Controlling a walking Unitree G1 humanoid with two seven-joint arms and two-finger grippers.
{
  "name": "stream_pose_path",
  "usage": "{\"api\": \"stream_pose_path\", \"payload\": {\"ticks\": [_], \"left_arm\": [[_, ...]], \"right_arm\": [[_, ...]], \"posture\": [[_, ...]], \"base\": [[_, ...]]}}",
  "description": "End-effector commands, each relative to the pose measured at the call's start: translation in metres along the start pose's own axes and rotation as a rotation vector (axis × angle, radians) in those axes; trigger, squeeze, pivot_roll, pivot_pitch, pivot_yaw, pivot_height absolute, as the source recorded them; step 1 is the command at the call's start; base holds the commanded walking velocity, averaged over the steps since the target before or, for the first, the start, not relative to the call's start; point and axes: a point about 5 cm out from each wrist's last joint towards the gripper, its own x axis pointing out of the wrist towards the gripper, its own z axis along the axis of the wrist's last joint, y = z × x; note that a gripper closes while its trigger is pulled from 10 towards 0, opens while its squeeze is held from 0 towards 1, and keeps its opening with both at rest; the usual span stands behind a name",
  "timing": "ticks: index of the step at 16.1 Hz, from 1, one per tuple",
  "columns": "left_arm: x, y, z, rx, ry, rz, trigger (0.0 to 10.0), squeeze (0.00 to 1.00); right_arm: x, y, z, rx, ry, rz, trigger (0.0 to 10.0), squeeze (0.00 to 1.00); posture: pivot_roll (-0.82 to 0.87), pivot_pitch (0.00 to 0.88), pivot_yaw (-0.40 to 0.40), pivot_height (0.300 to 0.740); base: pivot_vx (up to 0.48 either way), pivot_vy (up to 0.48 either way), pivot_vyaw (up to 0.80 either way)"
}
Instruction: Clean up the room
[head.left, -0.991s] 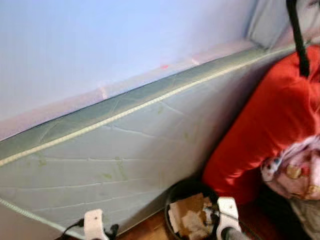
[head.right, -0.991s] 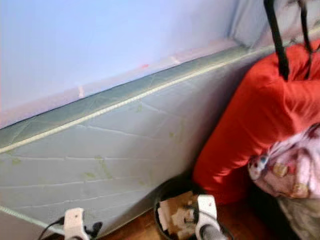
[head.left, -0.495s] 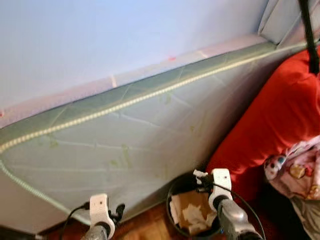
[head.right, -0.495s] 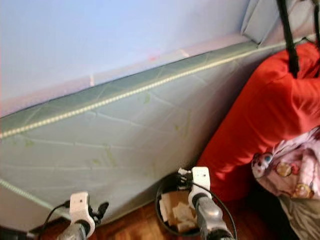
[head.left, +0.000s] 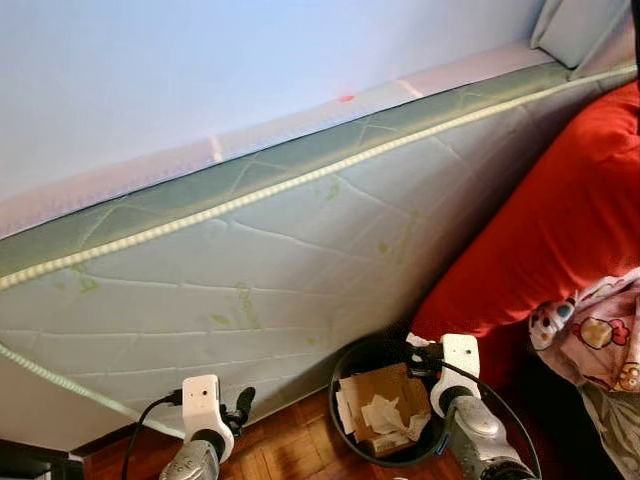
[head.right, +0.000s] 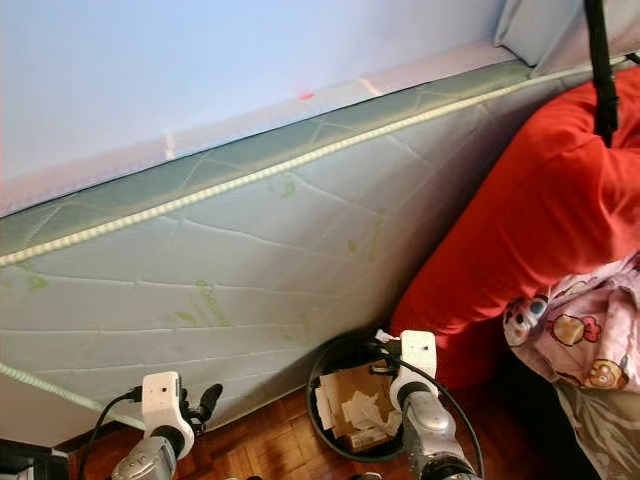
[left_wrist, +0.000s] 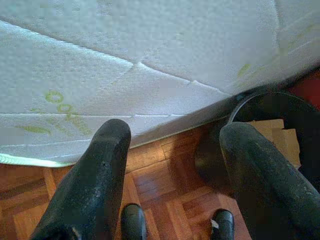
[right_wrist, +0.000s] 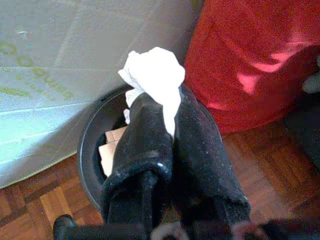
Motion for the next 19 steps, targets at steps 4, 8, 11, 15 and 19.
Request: {"api": "stream_pose_path", "payload": {"ticks": [4, 8, 11, 15, 19], "left_arm": [[-0.005, 0.000, -0.007, -0.010, 0.003, -0.006, 10.0, 0.00], [-0.006, 0.001, -0.007, -0.003, -0.007, -0.009, 10.0, 0.00], [-0.006, 0.000, -0.006, 0.000, -0.024, -0.010, 10.0, 0.00], [-0.002, -0.005, 0.004, -0.007, -0.072, -0.019, 10.0, 0.00], [0.000, -0.008, 0.008, -0.010, -0.086, -0.026, 10.0, 0.00]], "right_arm": [[-0.002, -0.001, -0.004, 0.001, -0.008, 0.002, 10.0, 0.00], [0.000, 0.002, -0.002, -0.009, 0.013, 0.009, 10.0, 0.00], [0.001, 0.003, 0.000, -0.005, 0.010, 0.012, 10.0, 0.00], [0.000, 0.002, 0.001, -0.005, -0.009, 0.021, 10.0, 0.00], [0.003, 0.003, 0.005, -0.004, -0.001, 0.020, 10.0, 0.00]], "posture": [[-0.02, 0.203, 0.013, 0.715], [-0.01, 0.221, 0.017, 0.715], [0.00, 0.245, 0.010, 0.700], [0.00, 0.255, 0.002, 0.700], [0.01, 0.263, 0.000, 0.685]], "base": [[0.000, 0.000, 0.00], [0.000, 0.000, 0.00], [0.000, 0.000, 0.00], [0.000, 0.000, 0.00], [0.000, 0.000, 0.00]]}}
